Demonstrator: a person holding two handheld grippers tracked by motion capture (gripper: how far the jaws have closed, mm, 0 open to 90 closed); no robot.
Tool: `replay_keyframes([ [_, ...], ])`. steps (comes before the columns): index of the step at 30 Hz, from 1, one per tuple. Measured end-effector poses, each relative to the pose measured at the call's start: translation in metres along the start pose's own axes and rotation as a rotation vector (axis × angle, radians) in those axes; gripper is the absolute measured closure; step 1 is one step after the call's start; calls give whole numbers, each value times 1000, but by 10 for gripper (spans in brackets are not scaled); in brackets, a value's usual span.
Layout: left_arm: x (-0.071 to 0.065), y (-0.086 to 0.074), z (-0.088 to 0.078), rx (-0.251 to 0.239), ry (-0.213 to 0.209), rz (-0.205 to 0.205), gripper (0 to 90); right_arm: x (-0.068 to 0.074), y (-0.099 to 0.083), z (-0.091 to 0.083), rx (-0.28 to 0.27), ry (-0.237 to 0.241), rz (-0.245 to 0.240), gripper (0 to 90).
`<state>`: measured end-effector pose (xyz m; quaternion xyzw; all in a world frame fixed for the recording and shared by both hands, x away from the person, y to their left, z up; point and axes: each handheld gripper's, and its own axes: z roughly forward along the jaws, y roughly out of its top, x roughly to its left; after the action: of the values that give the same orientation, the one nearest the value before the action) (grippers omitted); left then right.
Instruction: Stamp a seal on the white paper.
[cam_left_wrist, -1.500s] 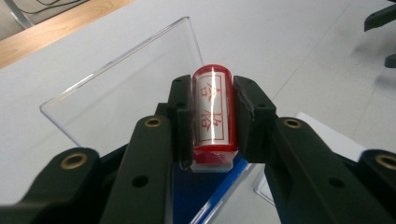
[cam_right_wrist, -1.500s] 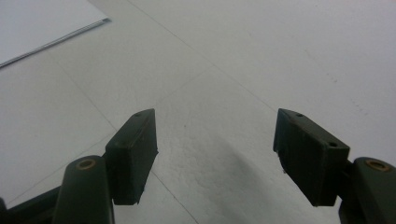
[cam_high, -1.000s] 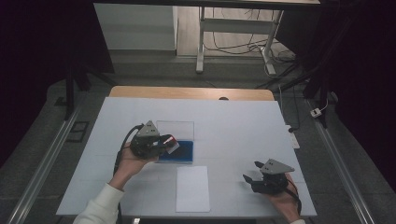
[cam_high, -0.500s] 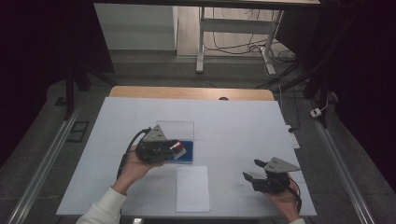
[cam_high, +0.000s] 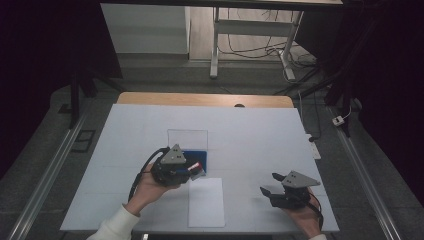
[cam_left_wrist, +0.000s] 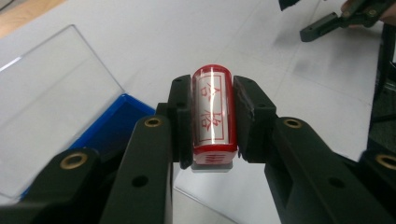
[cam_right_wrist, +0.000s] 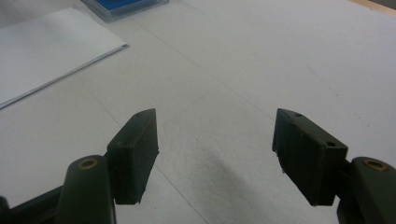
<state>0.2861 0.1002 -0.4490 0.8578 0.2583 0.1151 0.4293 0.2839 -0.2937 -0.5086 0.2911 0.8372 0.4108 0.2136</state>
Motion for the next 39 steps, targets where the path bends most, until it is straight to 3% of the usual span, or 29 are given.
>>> replay_keyframes([
  [11, -8, -7, 6, 17, -31, -5, 699, 2, -1, -1, 1, 3, -8, 307],
  [31, -32, -17, 24, 62, -79, 33, 699, 7, -2, -1, 16, 6, -27, 308],
  [39, -36, -19, 29, 76, -88, 42, 699, 8, -2, 1, 24, 9, -29, 309],
])
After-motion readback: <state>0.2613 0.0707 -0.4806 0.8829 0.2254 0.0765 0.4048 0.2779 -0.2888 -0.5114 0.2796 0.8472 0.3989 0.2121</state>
